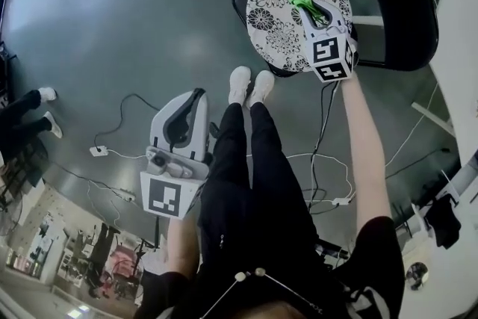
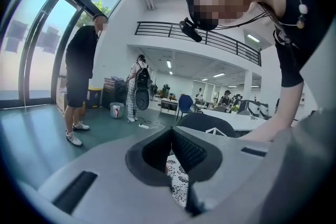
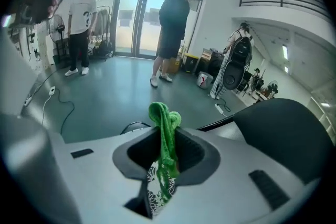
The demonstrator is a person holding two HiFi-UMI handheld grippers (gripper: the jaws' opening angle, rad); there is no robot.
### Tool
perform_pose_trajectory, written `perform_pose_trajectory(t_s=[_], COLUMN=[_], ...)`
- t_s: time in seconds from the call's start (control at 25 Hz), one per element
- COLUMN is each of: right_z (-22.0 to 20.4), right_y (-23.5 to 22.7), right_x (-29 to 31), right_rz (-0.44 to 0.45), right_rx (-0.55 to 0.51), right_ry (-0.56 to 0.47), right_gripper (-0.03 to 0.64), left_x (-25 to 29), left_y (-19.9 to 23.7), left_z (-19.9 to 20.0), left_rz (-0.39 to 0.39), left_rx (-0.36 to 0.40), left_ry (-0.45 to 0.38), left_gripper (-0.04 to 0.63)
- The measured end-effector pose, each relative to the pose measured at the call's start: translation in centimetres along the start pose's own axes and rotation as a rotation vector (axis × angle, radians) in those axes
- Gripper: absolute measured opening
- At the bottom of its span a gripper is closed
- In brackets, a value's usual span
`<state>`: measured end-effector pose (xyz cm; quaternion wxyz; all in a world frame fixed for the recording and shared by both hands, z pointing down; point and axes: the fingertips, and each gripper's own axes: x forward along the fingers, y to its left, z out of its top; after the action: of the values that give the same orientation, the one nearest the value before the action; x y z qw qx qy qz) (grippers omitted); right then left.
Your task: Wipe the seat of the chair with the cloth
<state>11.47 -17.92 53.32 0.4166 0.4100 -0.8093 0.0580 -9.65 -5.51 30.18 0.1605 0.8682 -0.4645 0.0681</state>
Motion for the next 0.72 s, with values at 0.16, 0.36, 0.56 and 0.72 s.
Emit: perform_pose_trajectory(t_s=[0.16, 0.36, 0.56, 0.72], right_z=[-2.0, -3.7, -5.0, -5.5], right_y=[0.0, -0.6, -1.9, -2.2], right_x=[4.3, 8.7, 12.0, 13.6], right_rz=[0.025, 0.043, 0.04, 0.059], right_rx=[-0.084, -0.116, -0.091, -0.089], right_ry=[0.054, 0.09, 0.132, 0.156], right_gripper=[0.086, 0.086, 0.086, 0.085], left_x=[-0.2, 0.0, 0.3, 0.3], left_y=[1.2, 1.8, 1.9, 2.2], left_z=[-2.1, -3.2, -4.2, -4.8], left_rz=[0.024, 0.035, 0.026, 0.03], left_rx=[-0.007, -0.017, -0.037, -0.045], left_ry=[0.019, 0.021, 0.031, 0.048], left_gripper=[0.006, 0.006, 0.006, 0.006])
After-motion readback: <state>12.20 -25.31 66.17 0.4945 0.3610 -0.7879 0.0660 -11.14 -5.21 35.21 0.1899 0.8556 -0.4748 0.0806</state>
